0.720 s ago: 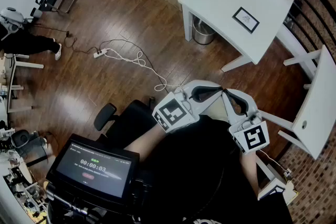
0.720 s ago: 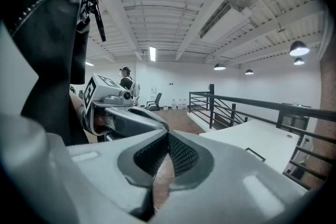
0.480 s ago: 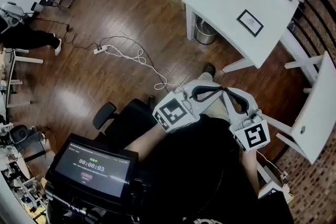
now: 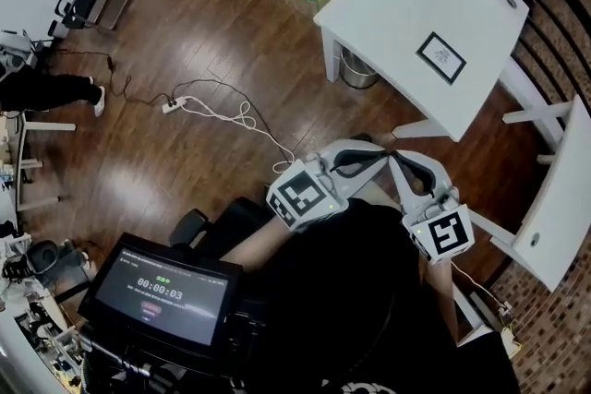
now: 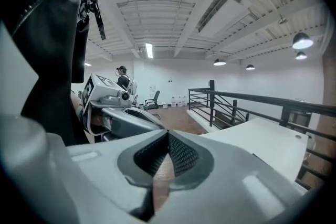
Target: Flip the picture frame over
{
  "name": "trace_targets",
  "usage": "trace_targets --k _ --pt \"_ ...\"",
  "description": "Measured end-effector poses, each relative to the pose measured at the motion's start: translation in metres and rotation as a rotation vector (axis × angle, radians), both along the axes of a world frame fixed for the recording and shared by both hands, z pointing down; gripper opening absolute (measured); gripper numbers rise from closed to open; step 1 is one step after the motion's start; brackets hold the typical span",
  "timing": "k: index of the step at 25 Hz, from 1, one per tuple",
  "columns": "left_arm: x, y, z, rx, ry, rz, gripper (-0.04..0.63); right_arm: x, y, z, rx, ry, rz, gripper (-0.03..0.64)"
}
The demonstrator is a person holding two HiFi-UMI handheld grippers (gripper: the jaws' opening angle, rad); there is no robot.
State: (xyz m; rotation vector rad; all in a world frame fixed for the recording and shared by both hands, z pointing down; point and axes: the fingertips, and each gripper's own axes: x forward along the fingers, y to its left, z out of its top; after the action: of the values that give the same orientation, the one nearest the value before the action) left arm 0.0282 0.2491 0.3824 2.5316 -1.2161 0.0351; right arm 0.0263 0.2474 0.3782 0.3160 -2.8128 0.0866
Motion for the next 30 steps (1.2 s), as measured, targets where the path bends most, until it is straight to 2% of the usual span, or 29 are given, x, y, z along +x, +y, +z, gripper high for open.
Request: trace_targets --k 9,15,18,24,30 --pt "-0.031 -0.081 -0.002 -0.027 -0.035 0.123 0.015 -0.031 -0.083 0.004 -0.106 -0.019 0.113 -0.008" --pt "-0.047 -0.118 0.002 -0.049 -0.020 0.135 0.015 -0.047 -0.121 0.009 -0.133 -0.039 0.159 -0.008" --pt "-0.055 -0.134 0.003 -0.057 0.003 0.123 0.014 -0.055 -0.137 0.010 -0.110 -0.015 0.164 -0.008" --pt "-0.044 -0.151 0.008 -0.062 -0.021 0.223 0.014 -0.046 -0.156 0.011 -0.097 -0.023 0.227 -0.008" --pt "-0.033 -0.178 0.002 -0.045 -0.002 0.250 0.014 -0.034 -0.183 0.004 -0.094 -0.016 0.260 -0.008"
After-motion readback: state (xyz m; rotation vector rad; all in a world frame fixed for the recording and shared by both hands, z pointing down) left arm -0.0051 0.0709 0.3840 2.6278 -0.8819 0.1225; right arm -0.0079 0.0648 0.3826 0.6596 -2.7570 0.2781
